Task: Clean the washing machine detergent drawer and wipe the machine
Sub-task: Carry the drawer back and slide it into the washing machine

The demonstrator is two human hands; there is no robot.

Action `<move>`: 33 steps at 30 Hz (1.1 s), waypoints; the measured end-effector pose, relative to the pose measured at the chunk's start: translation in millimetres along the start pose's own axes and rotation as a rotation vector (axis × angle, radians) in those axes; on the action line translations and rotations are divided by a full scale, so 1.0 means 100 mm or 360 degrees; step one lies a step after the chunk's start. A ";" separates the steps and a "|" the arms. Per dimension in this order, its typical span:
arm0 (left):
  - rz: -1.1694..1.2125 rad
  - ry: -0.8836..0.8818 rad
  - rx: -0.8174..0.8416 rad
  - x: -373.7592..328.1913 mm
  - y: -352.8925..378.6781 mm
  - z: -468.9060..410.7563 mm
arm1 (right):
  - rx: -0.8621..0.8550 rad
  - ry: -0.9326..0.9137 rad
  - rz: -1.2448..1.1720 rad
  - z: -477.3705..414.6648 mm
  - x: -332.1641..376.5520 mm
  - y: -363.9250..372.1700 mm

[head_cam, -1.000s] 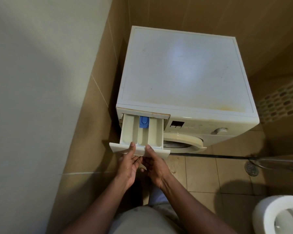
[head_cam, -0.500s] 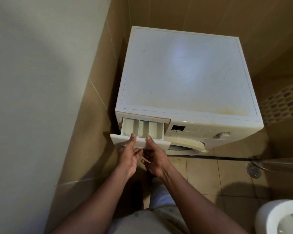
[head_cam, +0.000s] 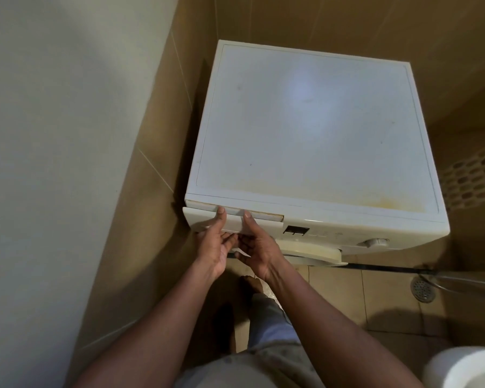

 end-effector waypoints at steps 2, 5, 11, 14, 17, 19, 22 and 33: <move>0.0018 -0.0001 -0.0013 -0.02 0.04 -0.04 | -0.0011 0.0015 0.0017 -0.05 0.04 0.00; 0.0039 0.0022 -0.0039 -0.04 0.09 -0.10 | -0.0044 0.0050 0.0039 -0.13 0.07 -0.02; 0.0051 0.0031 0.0008 -0.04 0.11 -0.13 | -0.0050 0.0026 0.0005 -0.15 0.10 -0.02; 0.0028 0.0054 0.0017 -0.06 0.10 -0.12 | -0.0068 0.0017 0.0081 -0.15 0.07 -0.03; -0.0123 0.0069 0.0031 -0.08 0.09 -0.08 | -0.0092 -0.0023 0.0231 -0.10 0.08 -0.03; -0.0368 0.0053 0.0039 -0.10 0.05 -0.06 | -0.0169 -0.0090 0.0401 -0.01 0.11 -0.03; -0.0924 0.0104 0.0029 -0.13 -0.02 -0.01 | -0.0430 -0.0191 0.0663 0.10 0.15 -0.04; -0.3058 0.1333 0.0630 0.11 0.24 0.78 | -0.0988 -0.0615 0.1912 0.95 -0.04 -0.56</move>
Point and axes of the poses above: each hand's wrist, its own z-axis away from the middle knuckle, its own y-axis out of the palm, x = y × z, the point moved 3 cm from there along -z, towards the middle knuckle, and after that the axes turned 7 degrees about z, right-handed, at the moved point
